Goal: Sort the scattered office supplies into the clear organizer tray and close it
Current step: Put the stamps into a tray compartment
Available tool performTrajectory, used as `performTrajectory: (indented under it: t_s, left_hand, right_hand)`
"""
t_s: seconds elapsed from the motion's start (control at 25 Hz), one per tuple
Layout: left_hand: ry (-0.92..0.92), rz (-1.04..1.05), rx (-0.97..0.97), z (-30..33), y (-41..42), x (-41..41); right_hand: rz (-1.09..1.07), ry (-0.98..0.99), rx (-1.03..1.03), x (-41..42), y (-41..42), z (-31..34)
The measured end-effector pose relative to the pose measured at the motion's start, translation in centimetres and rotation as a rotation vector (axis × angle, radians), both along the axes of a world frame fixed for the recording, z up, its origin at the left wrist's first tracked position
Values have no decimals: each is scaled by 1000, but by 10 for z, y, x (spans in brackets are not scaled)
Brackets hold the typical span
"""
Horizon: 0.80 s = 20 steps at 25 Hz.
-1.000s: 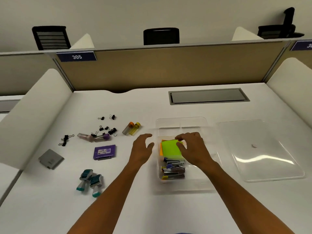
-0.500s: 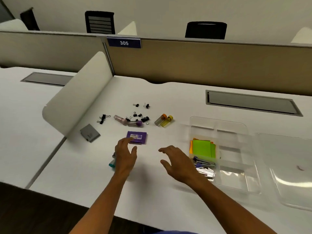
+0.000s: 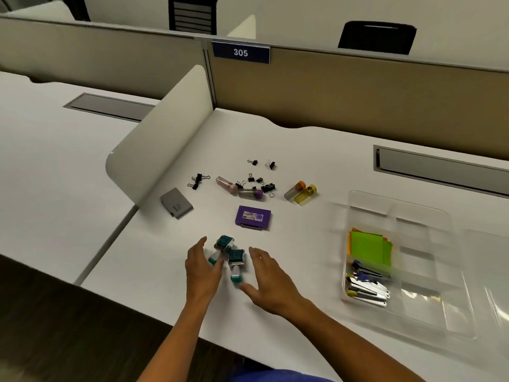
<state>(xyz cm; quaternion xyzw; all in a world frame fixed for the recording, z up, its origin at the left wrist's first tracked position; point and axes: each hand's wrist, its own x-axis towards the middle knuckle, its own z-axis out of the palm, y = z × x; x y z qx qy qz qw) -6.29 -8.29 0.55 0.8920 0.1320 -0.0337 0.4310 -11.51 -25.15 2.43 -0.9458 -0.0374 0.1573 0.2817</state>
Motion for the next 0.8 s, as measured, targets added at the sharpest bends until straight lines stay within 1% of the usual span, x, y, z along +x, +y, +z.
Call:
performTrajectory:
  t_s: [0.12, 0.2, 0.28, 0.44, 0.6, 0.68, 0.8]
  left_hand:
    - [-5, -69, 10, -7, 3, 3]
    - [-7, -93, -27, -7, 4, 7]
    - [9, -89, -83, -6, 5, 9]
    - [13, -74, -89, -5, 13, 10]
    - [-6, -67, -104, -7, 18, 7]
    - [1, -72, -115, -6, 18, 8]
    - [13, -91, -156, 1, 12, 8]
  right_hand:
    - [-72, 23, 9, 10, 28, -6]
    - [-127, 25, -4, 15, 40, -7]
    - [-186, 35, -17, 21, 49, -8]
    - [-283, 34, -59, 29, 55, -9]
    - [-345, 92, -49, 27, 51, -13]
    - [-375, 100, 2, 25, 49, -15]
    - [-446, 118, 142, 20, 43, -14]
